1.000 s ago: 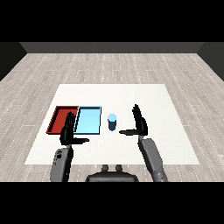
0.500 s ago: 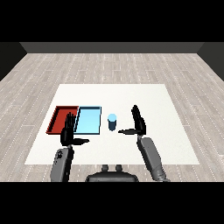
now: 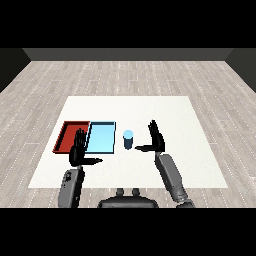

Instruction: Pick the blue can and put it in the blue box

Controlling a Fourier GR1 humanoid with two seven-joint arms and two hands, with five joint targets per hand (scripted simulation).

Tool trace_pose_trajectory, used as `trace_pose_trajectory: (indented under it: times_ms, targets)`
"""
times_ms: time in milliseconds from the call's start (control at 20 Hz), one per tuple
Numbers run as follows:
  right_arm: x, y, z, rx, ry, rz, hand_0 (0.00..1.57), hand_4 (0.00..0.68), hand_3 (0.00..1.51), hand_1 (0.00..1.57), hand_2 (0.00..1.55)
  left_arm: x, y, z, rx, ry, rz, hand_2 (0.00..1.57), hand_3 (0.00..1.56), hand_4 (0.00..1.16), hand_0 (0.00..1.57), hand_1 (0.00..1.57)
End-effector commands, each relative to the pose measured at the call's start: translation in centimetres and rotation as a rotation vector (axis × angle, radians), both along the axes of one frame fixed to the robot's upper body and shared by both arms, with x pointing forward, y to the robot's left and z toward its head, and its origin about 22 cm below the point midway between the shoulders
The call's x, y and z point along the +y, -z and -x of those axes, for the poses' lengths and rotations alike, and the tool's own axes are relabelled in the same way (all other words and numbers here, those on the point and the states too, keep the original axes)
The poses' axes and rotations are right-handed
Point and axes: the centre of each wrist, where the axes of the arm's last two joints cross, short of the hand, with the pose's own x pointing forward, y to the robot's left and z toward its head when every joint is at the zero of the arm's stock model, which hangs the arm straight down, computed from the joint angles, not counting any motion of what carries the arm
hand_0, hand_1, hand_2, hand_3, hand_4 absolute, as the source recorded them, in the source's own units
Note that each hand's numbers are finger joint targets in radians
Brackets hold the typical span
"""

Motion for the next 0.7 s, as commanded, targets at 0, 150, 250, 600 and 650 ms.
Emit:
trace_pose_trajectory:
  times_ms: [0, 150, 250, 600, 650]
  targets:
    - [-0.7, 1.4, 0.1, 0.043, 0.004, -0.010, 0.00, 0.000, 0.00, 0.00, 0.00, -0.1, 1.4, -1.6, -0.002, 0.003, -0.015, 0.00, 0.00, 0.00, 0.00, 0.00]
    - [1.2, 1.7, -2.7, 0.069, 0.003, -0.030, 0.00, 0.000, 0.00, 0.00, 0.00, -0.1, -2.1, 0.7, -0.007, 0.014, 0.023, 0.00, 0.00, 0.00, 0.00, 0.00]
    - [2.2, 2.9, -0.8, 0.070, 0.021, -0.017, 0.00, 0.000, 0.00, 0.00, 0.00, -0.3, -1.1, -1.6, -0.010, -0.035, 0.009, 0.00, 0.00, 0.00, 0.00, 0.00]
    - [2.5, 2.3, 0.3, 0.110, 0.015, -0.035, 0.00, 0.000, 0.00, 0.00, 0.00, -0.4, -0.7, -1.2, -0.026, -0.022, 0.036, 0.00, 0.00, 0.00, 0.00, 0.00]
    - [4.0, 2.9, -2.4, 0.121, 0.022, -0.026, 0.00, 0.000, 0.00, 0.00, 0.00, -0.5, -0.4, 0.9, -0.016, -0.007, 0.044, 0.00, 0.00, 0.00, 0.00, 0.00]
